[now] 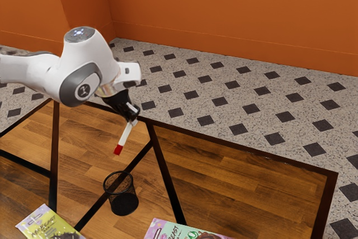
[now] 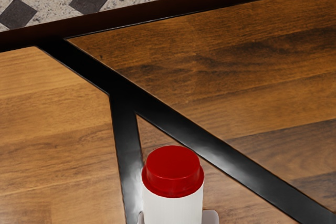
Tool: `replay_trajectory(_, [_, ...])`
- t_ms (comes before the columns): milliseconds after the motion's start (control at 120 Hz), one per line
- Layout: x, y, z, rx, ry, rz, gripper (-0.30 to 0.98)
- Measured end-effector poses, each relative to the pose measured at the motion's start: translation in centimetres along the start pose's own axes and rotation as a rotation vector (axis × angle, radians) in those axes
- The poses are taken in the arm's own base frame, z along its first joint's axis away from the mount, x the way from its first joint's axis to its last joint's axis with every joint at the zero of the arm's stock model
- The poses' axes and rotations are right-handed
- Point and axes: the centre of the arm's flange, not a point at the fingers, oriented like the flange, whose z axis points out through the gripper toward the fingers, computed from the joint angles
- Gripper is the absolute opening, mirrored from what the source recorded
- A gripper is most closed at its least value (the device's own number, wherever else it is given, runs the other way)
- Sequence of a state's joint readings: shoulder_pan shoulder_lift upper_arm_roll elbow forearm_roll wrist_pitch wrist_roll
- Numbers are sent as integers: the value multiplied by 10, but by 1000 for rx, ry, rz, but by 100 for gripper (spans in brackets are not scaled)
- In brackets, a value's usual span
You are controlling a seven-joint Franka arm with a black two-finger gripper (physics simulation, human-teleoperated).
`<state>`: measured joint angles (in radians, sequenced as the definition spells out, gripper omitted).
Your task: Put the marker into the pen holder.
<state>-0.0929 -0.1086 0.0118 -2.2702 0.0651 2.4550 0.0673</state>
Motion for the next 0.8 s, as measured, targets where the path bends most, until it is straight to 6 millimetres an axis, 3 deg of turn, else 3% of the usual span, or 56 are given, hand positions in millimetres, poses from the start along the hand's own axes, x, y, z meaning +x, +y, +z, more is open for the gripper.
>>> replay_trajectory(325, [-27, 37, -2, -19, 35, 28, -10])
replay_trajectory(450, [-46, 42, 0, -21, 24, 26, -10])
replay_trajectory(600, [-53, 52, -2, -26, 24, 33, -10])
replay_trajectory(800, [-66, 56, 16, -30, -21, 25, -10])
